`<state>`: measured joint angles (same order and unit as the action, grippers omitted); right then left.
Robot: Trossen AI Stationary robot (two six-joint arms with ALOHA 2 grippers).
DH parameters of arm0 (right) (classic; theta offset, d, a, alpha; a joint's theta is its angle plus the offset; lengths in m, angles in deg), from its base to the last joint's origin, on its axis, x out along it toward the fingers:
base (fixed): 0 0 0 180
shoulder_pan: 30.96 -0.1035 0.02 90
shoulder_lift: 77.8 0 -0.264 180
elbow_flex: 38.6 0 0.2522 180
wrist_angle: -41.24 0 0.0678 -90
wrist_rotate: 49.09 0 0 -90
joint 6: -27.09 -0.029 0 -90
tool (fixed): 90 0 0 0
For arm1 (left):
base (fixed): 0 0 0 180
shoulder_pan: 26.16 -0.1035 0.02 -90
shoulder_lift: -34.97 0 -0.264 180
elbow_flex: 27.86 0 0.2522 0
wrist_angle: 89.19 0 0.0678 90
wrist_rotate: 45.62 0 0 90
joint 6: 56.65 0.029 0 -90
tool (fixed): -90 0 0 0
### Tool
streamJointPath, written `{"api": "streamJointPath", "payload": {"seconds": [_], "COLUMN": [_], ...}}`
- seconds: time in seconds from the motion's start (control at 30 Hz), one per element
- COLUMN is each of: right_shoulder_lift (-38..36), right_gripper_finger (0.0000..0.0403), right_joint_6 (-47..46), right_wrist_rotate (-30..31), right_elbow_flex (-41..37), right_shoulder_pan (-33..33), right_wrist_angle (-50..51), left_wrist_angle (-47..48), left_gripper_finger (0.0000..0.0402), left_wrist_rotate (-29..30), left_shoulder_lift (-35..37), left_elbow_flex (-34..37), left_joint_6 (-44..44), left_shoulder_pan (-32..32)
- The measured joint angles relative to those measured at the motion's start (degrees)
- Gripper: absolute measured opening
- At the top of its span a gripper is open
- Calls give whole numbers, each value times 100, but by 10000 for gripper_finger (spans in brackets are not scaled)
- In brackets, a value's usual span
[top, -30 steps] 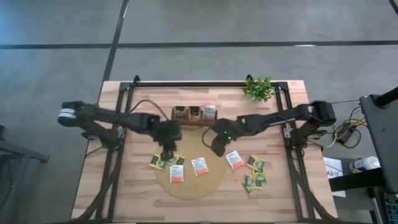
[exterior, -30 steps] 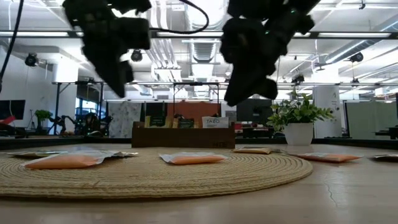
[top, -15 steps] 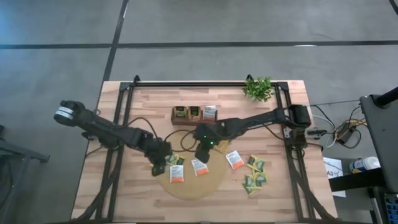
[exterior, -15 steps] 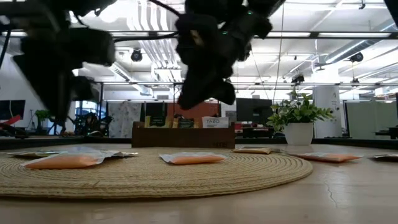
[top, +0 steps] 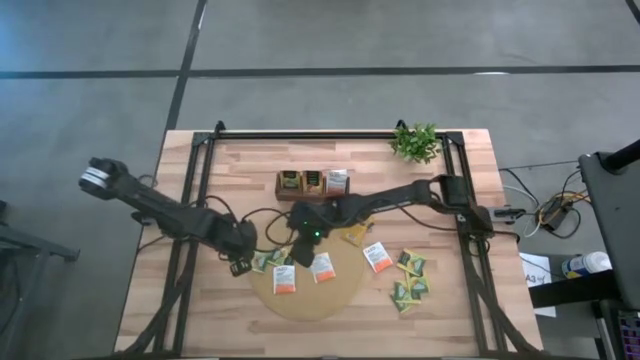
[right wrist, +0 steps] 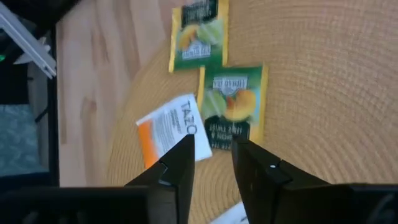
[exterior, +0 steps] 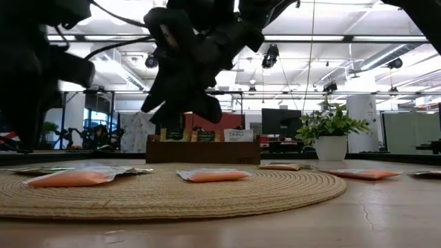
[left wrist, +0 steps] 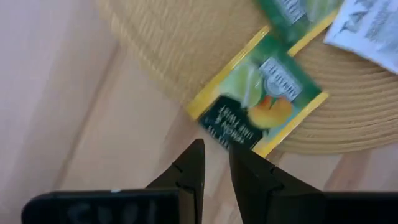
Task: Pick & Place Tea
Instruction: Put the green tea bag into the left section of the wooden organizer
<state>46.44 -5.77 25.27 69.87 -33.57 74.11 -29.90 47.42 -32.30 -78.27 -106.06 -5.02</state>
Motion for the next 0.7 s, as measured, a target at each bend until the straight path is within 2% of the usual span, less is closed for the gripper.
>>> {"api": "streamJointPath", "payload": {"seconds": [0.13,0.27,0.43,0.53,0.7], "right_shoulder_lift": [10,0,173,368,518], "right_gripper_finger": [119,120,116,117,117], "right_joint_6": [64,13,-211,-431,-600], "right_wrist_rotate": [40,16,-262,-548,-590], "right_elbow_flex": [16,4,45,69,94], "right_shoulder_pan": [13,13,15,13,37], "right_wrist_angle": [-70,-304,-508,-751,-965], "left_wrist_angle": [-114,-732,-1512,-1556,-1771], "left_gripper_finger": [69,69,69,69,69], "left_wrist_rotate": [192,371,386,394,401], "left_shoulder_lift": [320,741,1058,1075,1092], "left_elbow_flex": [374,830,1338,1529,1692], "left_joint_6": [-1085,-2024,-2681,-2980,-3337], "left_shoulder_pan": [113,257,302,303,311]}}
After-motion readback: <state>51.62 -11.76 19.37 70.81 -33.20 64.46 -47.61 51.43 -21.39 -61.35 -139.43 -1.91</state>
